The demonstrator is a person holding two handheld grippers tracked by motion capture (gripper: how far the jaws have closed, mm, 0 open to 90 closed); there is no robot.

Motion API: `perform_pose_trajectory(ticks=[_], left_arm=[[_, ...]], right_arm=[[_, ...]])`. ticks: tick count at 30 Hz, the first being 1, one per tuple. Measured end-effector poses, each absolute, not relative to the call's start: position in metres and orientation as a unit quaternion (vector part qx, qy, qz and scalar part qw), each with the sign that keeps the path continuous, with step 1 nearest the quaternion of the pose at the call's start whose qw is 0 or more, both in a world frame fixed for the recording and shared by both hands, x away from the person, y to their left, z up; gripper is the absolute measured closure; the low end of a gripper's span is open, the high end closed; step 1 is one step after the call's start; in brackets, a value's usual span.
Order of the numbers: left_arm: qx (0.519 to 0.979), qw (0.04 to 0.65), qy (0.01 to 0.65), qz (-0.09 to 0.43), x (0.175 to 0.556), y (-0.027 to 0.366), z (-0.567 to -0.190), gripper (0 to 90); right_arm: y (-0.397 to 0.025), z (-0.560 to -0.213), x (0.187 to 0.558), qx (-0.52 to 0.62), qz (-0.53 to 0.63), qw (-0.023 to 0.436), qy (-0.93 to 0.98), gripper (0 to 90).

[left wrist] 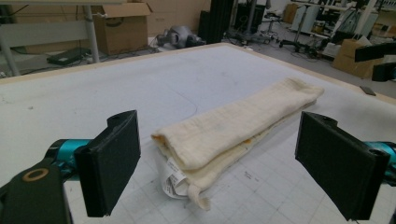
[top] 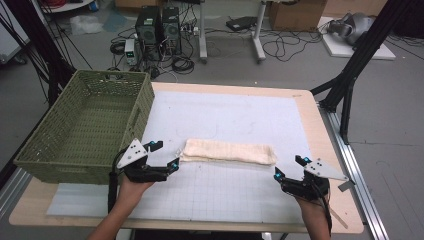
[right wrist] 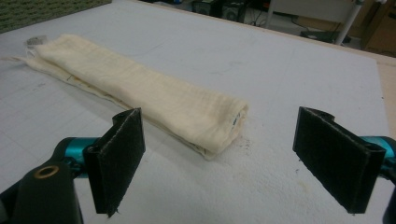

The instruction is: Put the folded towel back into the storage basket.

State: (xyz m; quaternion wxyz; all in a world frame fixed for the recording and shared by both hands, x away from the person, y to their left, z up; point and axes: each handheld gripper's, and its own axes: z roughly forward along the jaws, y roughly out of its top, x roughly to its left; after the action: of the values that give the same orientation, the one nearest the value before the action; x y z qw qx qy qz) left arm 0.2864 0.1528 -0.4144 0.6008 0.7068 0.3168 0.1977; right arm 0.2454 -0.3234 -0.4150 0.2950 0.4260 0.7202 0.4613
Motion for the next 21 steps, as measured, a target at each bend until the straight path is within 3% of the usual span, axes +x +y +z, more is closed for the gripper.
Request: perform_pose_trajectory(ticks=[13,21], left_arm=[[0.701,0.621,0.306,0.172,0.296,0.153,-0.387,14.6],[0.706,0.604,0.311,0.199,0.317,0.146,-0.371,14.1]], right_arm=[[-0.321,-0.414,0.247,0.426,0.463,0.294,0.719,15.4],[-0.32,-0.414,0.247,0.422,0.467,0.292,0.721,15.4]])
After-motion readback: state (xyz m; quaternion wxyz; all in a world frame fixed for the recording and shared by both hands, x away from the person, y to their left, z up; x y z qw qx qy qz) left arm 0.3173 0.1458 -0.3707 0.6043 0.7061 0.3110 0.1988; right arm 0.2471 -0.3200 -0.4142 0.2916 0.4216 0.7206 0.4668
